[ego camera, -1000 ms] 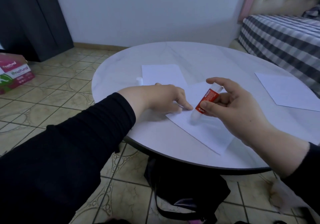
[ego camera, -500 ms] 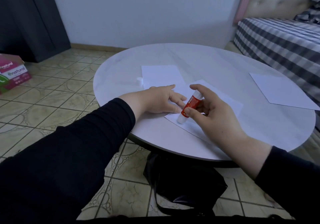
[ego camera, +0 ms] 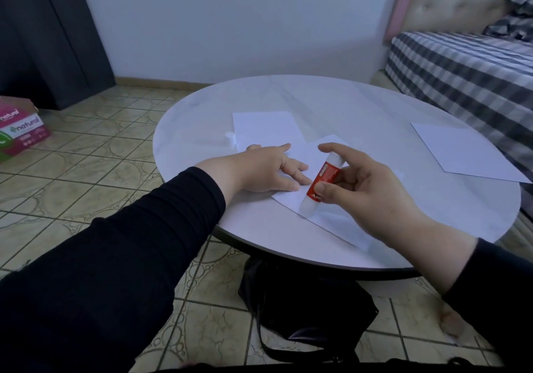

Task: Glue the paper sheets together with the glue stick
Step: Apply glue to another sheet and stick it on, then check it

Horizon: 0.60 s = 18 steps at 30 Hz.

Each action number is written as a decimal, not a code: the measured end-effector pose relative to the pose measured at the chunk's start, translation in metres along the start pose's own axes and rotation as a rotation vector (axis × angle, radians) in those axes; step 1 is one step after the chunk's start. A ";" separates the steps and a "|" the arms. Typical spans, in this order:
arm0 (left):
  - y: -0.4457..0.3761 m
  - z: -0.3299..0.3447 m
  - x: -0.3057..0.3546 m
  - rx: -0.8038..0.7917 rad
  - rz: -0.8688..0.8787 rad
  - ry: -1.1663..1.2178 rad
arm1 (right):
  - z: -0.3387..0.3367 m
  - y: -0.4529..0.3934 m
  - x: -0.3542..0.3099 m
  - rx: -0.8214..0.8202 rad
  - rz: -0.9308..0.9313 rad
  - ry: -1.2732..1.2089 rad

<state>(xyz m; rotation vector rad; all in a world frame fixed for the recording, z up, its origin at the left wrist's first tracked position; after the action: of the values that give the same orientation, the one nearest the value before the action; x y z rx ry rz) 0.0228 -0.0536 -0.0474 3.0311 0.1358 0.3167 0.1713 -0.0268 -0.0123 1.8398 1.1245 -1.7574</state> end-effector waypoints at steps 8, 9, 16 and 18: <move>-0.002 0.003 -0.003 0.001 -0.016 -0.035 | -0.020 0.008 0.009 0.006 0.006 0.089; -0.001 0.003 -0.003 -0.001 -0.021 -0.038 | -0.021 0.008 0.009 -0.006 0.019 0.048; -0.001 0.000 0.000 0.061 -0.095 -0.014 | -0.029 0.011 0.006 0.015 0.018 -0.019; -0.001 -0.002 0.006 0.080 -0.109 -0.088 | -0.026 0.013 0.006 -0.014 0.003 0.059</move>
<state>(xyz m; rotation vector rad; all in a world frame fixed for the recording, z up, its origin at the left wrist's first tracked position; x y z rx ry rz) 0.0280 -0.0519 -0.0440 3.0945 0.3134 0.1733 0.1978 -0.0145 -0.0172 1.8958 1.1528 -1.6991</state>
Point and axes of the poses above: each hand's wrist, its own y-axis away from the middle knuckle, its own z-axis out of the palm, x = y × z, the point moved 9 cm from there along -y, towards the middle knuckle, and after that the axes turned 13 degrees about -y, right-handed, at the moved point
